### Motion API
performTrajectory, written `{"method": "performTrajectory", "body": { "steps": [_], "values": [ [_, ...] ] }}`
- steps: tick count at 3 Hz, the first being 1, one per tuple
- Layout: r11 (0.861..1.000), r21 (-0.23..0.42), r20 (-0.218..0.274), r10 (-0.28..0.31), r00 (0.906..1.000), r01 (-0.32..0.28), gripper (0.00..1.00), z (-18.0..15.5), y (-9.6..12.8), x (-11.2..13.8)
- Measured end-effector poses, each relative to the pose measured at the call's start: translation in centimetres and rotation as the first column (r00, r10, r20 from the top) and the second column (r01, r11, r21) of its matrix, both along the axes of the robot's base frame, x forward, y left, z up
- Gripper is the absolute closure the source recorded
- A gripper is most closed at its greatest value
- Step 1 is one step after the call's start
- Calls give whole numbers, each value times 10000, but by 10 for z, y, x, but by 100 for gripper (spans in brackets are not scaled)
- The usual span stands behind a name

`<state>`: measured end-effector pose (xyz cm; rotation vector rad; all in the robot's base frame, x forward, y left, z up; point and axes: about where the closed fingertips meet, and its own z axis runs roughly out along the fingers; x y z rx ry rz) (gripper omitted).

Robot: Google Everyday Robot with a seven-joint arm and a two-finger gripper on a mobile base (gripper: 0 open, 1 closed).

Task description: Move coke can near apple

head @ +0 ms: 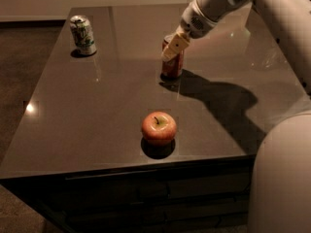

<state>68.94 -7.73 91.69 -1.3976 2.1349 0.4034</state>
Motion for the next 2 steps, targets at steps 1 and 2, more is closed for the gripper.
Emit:
{"method": "performTrajectory", "body": {
  "steps": [1, 2],
  "values": [
    [9997, 102, 82, 235, 9997, -235, 64, 10, 3, -2],
    [9969, 181, 151, 769, 9969, -771, 87, 27, -1, -27]
  ]
}}
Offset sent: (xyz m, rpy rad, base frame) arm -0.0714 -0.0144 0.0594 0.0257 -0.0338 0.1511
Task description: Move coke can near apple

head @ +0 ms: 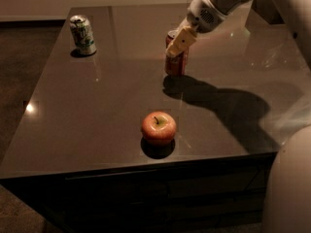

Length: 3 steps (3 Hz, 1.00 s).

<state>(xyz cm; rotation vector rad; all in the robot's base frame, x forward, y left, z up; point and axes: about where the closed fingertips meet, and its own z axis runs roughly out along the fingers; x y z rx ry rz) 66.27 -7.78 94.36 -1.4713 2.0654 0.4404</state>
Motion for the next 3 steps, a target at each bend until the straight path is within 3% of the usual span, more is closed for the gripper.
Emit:
{"method": "performTrajectory", "body": {
  "steps": [1, 2, 3],
  "values": [
    [9988, -1, -143, 490, 9987, -490, 100, 6, -14, -37],
    [9931, 32, -207, 1170, 9929, -1169, 100, -4, -19, -73],
    [9781, 66, -344, 2082, 9775, -2081, 100, -21, -15, -105]
  ]
}}
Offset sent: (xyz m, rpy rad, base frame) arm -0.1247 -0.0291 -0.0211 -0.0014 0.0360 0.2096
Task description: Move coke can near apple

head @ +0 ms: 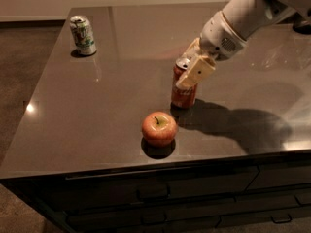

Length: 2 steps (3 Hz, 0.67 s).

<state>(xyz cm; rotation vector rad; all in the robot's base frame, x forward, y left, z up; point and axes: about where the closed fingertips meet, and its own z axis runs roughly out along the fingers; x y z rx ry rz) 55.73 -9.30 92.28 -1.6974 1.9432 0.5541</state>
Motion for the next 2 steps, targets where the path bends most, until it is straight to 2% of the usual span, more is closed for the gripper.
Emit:
{"method": "performTrajectory", "body": {
  "steps": [1, 2],
  "values": [
    [9962, 143, 41, 864, 9963, -865, 100, -8, 6, -24],
    [9878, 228, 213, 1538, 9879, -1543, 82, -8, 8, -41]
  ]
}}
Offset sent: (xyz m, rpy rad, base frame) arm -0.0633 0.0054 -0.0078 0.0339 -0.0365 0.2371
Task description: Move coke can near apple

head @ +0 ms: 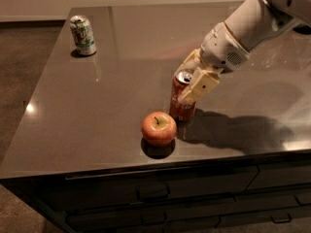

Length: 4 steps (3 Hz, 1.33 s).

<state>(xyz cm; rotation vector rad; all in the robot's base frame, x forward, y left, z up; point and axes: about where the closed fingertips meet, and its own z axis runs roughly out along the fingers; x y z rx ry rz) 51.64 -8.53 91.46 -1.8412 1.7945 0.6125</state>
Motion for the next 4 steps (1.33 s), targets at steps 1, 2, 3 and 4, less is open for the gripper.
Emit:
{"method": "performTrajectory", "body": {
  "steps": [1, 2, 3, 4],
  "values": [
    [10000, 18, 48, 75, 10000, -75, 58, 0, 2, 0],
    [10000, 29, 64, 86, 9999, -86, 36, -1, 4, 0],
    [9999, 44, 85, 101, 9999, -102, 4, -1, 6, 1],
    [9999, 49, 92, 107, 9999, -108, 0, -1, 7, 1]
  ]
}}
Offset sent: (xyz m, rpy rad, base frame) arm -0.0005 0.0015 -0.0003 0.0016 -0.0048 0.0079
